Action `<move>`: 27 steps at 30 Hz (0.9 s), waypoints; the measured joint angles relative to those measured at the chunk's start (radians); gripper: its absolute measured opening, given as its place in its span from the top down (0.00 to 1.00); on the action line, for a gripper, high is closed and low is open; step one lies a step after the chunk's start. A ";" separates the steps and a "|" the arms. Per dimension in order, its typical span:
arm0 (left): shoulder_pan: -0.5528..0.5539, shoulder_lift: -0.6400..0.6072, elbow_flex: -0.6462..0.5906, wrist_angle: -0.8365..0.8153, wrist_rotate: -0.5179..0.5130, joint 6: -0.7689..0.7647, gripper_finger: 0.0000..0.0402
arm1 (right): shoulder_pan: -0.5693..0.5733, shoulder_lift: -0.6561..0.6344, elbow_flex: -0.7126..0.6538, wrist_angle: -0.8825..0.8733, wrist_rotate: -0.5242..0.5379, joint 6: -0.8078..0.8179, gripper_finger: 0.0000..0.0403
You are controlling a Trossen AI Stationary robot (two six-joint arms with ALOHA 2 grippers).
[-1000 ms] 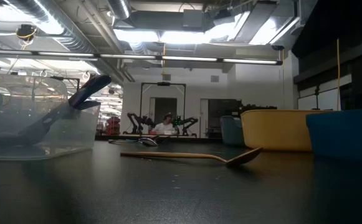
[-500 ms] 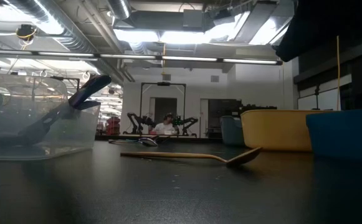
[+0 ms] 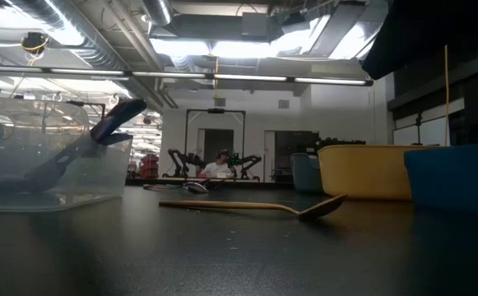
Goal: Sort silverware by color (type)
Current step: Put the yellow spoon into the blue bin
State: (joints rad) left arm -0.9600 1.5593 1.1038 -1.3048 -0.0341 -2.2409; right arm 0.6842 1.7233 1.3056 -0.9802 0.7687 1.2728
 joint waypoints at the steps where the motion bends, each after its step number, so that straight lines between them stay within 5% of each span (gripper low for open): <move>1: 0.000 0.000 0.000 0.000 0.000 0.000 0.80 | 0.000 0.000 0.000 0.000 0.000 0.000 0.75; 8: -0.001 0.000 0.000 -0.001 0.000 0.000 0.73 | 0.000 0.000 0.000 0.016 -0.002 -0.022 0.75; 17: -0.001 0.000 0.000 -0.001 -0.001 0.000 0.73 | -0.006 0.000 0.000 0.212 -0.039 -0.294 0.75; 24: -0.001 0.000 0.000 0.000 -0.001 0.000 0.73 | -0.099 0.000 0.000 0.376 -0.277 -0.444 0.75; 27: -0.001 0.000 0.000 0.000 -0.002 -0.001 0.73 | -0.138 0.000 0.000 0.398 -0.297 -0.479 0.75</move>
State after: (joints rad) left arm -0.9607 1.5589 1.1038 -1.3046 -0.0357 -2.2415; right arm 0.5463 1.7237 1.3056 -0.5821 0.4715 0.7937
